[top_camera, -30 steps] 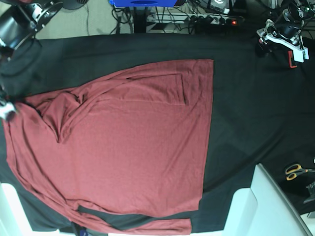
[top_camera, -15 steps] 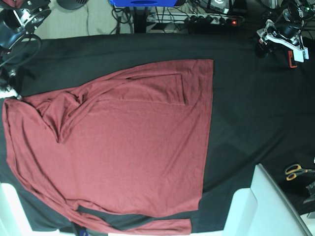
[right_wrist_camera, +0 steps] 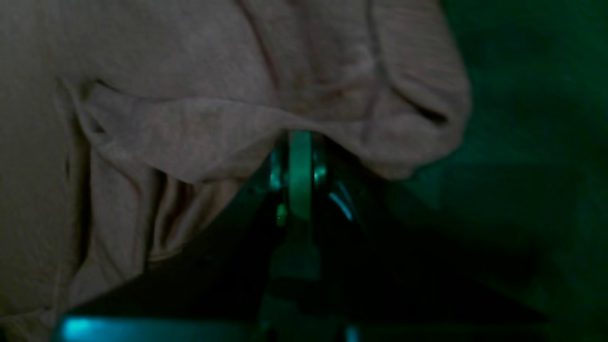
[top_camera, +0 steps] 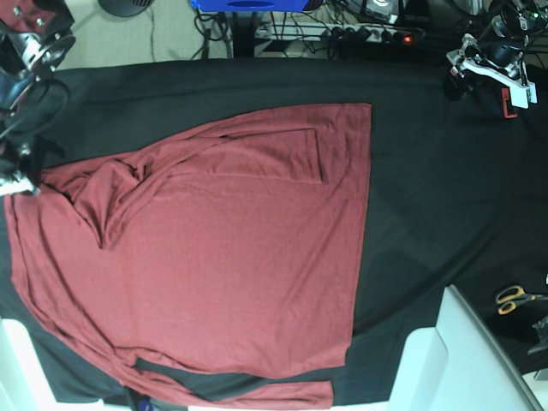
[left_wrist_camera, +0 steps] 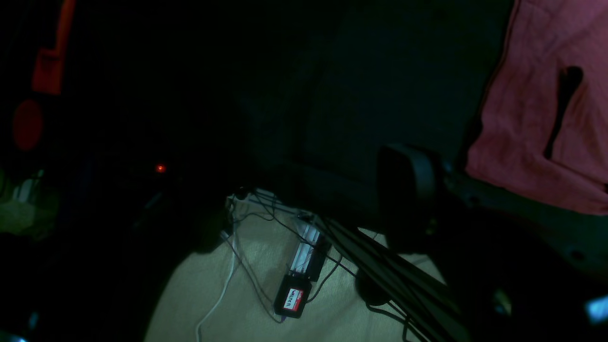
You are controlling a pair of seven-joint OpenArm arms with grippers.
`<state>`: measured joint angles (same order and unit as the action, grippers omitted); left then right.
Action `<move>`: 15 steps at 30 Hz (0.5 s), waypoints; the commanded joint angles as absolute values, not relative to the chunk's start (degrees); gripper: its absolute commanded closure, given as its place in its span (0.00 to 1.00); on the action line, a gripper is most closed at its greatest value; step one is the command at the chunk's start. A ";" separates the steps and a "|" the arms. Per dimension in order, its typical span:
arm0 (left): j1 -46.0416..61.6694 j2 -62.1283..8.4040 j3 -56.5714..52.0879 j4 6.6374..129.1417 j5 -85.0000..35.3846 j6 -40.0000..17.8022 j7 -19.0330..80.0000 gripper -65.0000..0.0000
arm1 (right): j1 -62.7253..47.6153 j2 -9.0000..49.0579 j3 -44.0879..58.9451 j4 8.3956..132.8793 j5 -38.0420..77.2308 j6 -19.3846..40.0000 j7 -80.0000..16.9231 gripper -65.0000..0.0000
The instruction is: Fold the T-shirt properly
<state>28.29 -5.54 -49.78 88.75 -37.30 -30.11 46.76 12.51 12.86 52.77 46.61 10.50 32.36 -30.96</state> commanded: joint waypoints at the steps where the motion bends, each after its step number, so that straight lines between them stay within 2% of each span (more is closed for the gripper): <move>1: 28.70 -6.20 -50.07 89.54 -37.85 -30.55 45.76 0.27 | 13.76 14.11 52.53 47.16 11.47 32.84 -28.70 0.99; 8: 28.70 -6.11 -50.07 89.45 -37.85 -30.55 45.76 0.27 | 14.90 15.16 52.53 46.02 11.47 31.52 -27.03 0.99; 10: 28.70 -6.11 -49.98 89.45 -37.85 -30.55 45.85 0.27 | 14.37 14.99 53.23 50.33 11.82 33.80 -27.56 0.99; 13: 28.70 -6.20 -49.98 89.45 -37.85 -30.55 45.76 0.27 | 10.33 12.09 57.98 63.08 13.23 36.70 -31.16 0.97; 15: 28.62 -6.20 -49.98 89.45 -38.02 -30.55 45.67 0.27 | 8.92 9.89 62.55 68.44 15.78 36.79 -33.36 0.90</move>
<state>28.29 -5.43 -49.67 88.73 -37.32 -30.11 46.74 8.75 9.17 62.65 68.10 16.27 36.80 -33.01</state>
